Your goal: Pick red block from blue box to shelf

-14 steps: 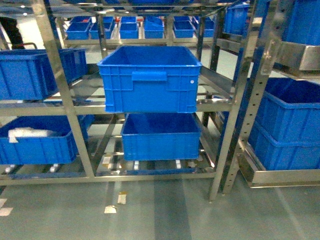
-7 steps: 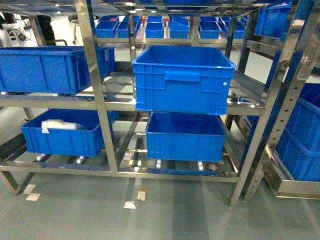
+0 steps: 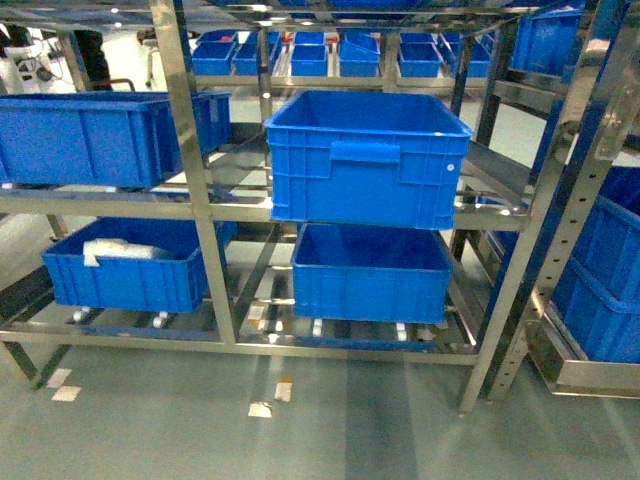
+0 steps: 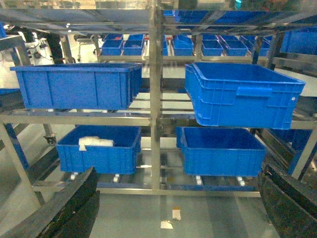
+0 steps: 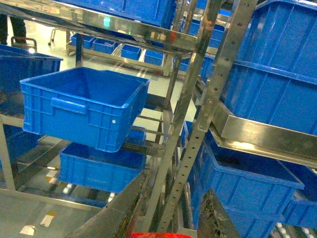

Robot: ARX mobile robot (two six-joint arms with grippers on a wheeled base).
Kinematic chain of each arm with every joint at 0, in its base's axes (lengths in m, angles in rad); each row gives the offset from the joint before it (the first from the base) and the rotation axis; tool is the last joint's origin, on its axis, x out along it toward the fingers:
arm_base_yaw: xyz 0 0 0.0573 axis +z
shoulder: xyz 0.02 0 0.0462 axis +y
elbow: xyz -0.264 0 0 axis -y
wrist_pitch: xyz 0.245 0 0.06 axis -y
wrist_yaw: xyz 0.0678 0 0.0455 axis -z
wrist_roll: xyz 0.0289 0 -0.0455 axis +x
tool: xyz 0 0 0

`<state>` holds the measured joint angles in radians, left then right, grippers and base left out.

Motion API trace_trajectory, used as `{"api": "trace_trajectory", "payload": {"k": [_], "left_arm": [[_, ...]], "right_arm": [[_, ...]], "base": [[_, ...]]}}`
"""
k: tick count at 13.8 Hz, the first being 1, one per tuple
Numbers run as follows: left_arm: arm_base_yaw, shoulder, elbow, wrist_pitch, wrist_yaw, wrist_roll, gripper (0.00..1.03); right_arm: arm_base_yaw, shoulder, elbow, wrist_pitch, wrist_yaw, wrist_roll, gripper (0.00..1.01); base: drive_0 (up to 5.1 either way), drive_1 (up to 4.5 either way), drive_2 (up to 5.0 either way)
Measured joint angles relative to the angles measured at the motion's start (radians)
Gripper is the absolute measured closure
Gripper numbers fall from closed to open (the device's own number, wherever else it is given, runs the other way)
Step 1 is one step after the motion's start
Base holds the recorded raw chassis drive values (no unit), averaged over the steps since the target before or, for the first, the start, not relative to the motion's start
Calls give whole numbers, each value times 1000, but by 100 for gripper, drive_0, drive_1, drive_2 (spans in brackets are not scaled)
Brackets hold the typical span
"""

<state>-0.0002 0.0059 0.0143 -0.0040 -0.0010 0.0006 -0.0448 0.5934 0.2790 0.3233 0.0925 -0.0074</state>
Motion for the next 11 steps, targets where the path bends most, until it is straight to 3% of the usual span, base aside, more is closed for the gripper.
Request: {"api": "trace_trajectory", "payload": {"k": [11], "left_arm": [[0,0,0,0,0,0,5]], "right_arm": [[0,0,0,0,0,0,74]], "base": [[0,27,-28]]}}
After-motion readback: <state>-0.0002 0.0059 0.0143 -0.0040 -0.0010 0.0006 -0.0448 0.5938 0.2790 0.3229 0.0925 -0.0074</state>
